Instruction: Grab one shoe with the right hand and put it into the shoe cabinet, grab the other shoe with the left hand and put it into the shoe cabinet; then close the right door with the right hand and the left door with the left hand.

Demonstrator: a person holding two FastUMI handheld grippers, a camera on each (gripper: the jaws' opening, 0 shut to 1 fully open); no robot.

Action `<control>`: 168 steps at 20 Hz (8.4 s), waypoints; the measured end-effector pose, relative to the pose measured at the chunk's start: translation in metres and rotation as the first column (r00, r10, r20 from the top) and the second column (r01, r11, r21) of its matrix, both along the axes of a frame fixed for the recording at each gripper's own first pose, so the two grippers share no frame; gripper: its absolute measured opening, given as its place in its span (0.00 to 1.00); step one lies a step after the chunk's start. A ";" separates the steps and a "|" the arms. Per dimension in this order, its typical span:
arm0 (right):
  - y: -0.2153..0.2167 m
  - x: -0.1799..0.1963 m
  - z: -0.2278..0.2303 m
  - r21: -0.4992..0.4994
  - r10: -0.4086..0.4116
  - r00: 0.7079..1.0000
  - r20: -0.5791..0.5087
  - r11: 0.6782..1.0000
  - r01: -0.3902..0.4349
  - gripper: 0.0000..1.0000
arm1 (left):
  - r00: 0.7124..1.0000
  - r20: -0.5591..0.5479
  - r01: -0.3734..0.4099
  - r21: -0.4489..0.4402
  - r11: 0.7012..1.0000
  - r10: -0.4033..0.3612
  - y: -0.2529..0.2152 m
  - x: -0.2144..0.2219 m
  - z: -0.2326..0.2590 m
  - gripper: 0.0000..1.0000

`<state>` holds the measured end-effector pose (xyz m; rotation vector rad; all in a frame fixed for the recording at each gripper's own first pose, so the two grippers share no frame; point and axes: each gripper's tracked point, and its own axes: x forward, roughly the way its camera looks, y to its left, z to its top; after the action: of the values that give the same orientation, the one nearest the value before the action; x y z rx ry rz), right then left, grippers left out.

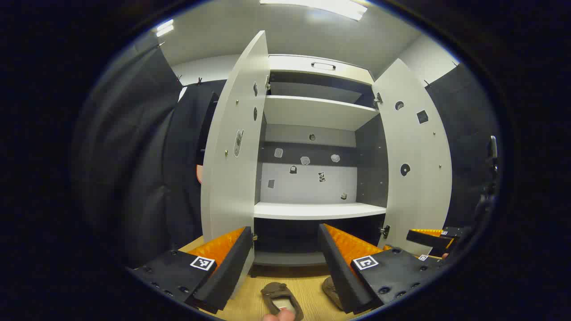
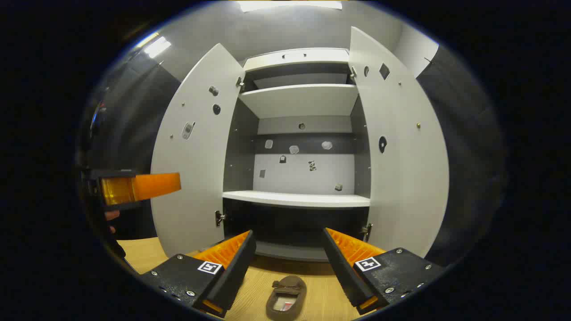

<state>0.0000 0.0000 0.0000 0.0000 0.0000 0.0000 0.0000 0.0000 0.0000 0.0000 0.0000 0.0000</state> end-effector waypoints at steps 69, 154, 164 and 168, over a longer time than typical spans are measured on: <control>-0.051 0.026 -0.172 -0.076 -0.093 0.895 -0.436 0.995 0.066 0.94 | 0.990 -0.009 -0.139 -0.029 0.990 0.139 0.048 -0.024 -0.004 0.96; -0.127 0.164 0.211 0.054 -0.164 0.985 -0.063 0.985 0.167 0.92 | 0.981 -0.181 0.062 -0.029 0.998 -0.066 -0.006 -0.020 -0.072 0.94; -0.105 0.033 0.120 0.037 -0.232 0.973 0.004 0.972 0.232 0.92 | 0.883 -0.469 0.017 -0.047 0.999 -0.037 -0.007 -0.036 -0.190 0.97; -0.101 -0.024 0.074 0.094 -0.234 0.972 -0.019 0.967 0.235 0.92 | 0.829 -0.559 -0.020 -0.069 0.997 -0.022 -0.003 -0.035 -0.236 0.97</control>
<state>-0.0243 -0.1007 0.0739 0.0962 0.0082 -0.2373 -0.0345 -0.0027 -0.2362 -0.0733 0.5937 -0.0013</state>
